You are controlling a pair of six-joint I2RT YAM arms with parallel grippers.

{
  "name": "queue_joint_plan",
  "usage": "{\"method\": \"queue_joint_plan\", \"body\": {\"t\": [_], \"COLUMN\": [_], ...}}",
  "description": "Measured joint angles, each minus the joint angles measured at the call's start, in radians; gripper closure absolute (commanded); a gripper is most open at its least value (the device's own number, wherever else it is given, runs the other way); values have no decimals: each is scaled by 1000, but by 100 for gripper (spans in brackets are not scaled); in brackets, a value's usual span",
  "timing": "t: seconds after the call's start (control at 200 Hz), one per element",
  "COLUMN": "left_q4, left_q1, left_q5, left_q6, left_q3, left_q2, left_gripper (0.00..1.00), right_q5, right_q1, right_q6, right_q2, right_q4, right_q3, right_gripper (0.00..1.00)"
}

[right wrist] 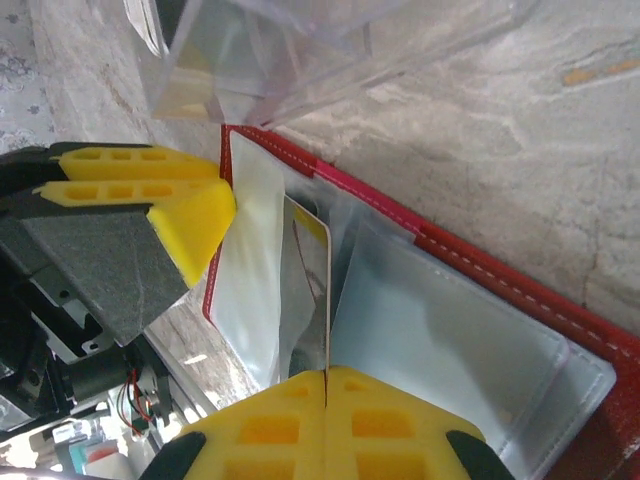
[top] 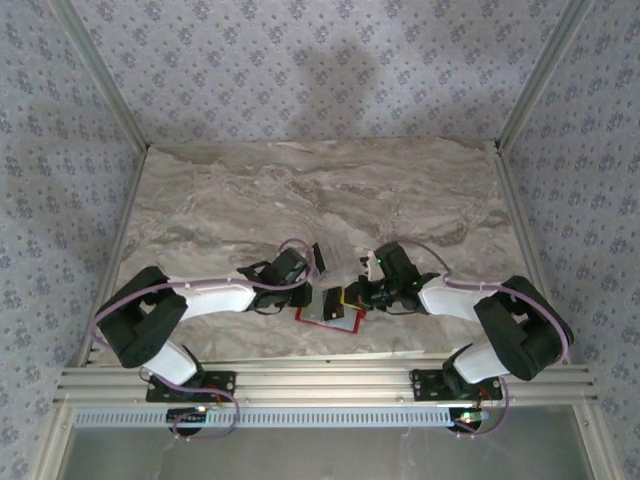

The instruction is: Put the credit cards into the card holder

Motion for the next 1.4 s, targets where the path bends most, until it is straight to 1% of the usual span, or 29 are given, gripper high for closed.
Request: {"method": "queue_joint_plan", "body": {"t": [0.644, 1.069, 1.234, 1.399], "left_q4": [26, 34, 27, 15], "left_q1": [-42, -72, -72, -74], "left_q5": [-70, -98, -120, -129], "left_q6": [-42, -75, -84, -94], "left_q3": [-19, -40, -51, -67], "left_q2": [-11, -30, -48, -69], "left_gripper": [77, 77, 75, 70], "right_q5": [168, 317, 348, 364], "right_q1": [118, 252, 275, 286], "right_q6": [44, 69, 69, 48], "right_q2": [2, 16, 95, 103], "right_q4": [76, 159, 175, 125], "right_q3": [-4, -8, 4, 45], "right_gripper": [100, 100, 89, 78]}}
